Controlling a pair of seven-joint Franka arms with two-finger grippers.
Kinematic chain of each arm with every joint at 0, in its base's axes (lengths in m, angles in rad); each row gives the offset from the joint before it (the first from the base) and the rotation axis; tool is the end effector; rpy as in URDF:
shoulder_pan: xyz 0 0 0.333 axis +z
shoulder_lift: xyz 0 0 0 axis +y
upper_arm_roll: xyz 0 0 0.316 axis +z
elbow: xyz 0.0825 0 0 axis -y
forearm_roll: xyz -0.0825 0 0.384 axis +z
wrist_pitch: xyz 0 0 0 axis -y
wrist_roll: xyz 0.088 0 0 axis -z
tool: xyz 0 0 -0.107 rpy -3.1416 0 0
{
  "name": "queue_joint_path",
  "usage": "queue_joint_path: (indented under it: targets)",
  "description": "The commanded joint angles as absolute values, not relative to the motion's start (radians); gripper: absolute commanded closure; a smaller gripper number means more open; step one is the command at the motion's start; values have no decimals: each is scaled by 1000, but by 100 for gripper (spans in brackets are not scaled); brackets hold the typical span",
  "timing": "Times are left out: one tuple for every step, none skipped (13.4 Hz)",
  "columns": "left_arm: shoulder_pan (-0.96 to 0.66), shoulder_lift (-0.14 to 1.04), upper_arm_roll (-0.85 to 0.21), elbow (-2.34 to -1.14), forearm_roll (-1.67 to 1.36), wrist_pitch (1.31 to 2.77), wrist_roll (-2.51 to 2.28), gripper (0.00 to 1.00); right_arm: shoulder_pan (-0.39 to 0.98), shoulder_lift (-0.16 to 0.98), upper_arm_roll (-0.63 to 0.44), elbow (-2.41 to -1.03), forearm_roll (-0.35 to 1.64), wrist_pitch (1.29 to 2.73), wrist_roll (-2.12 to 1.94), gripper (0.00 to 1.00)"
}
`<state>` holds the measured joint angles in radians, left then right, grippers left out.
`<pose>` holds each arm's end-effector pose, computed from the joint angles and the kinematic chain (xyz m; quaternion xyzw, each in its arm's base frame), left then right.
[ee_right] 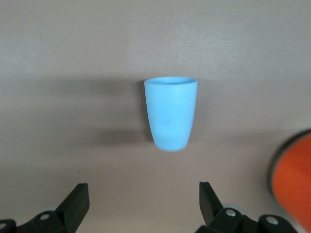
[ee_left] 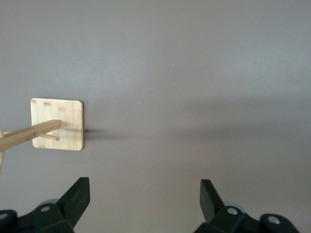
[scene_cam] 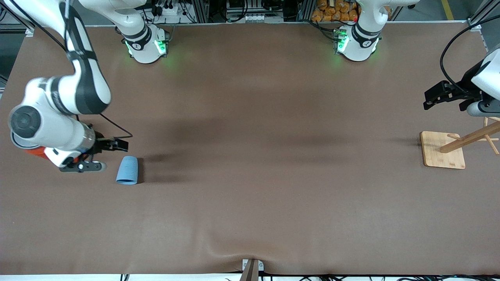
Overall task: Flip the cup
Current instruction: 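Move the right gripper down over the blue cup lying on its side, then close the right gripper around the blue cup's base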
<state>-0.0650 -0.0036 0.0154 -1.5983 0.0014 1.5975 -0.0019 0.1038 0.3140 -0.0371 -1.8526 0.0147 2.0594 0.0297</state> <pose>0.5548 -0.0274 0.6158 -0.9997 0.0239 -0.0014 0.0006 0.6147 0.0431 0.3452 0.9985 0.0153 -0.0534 0.0021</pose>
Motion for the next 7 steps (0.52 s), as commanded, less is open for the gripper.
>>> queue_joint_path:
  targets:
    - [-61,6,11,-1575,-11,1580,-3,0,109,356,-38,-1954,5,2234,45,0]
    - [-58,6,11,-1575,-11,1580,0,0,109,379,-40,-1976,5,2293,43,0]
    - [-57,6,11,-1575,-9,1580,3,0,109,402,-40,-1982,2,2334,41,0]
    - [-61,6,9,-1574,-11,1580,-3,0,107,428,-41,-1979,-2,2368,32,0]
    - [-57,6,9,-1575,-11,1580,1,0,98,448,-41,-1977,-18,2406,29,0]
    - [-57,6,11,-1575,-11,1580,5,0,95,462,-41,-1976,-46,2446,29,0]
    - [-61,6,11,-1575,-9,1580,-3,0,94,474,-41,-1971,-58,2471,29,0]
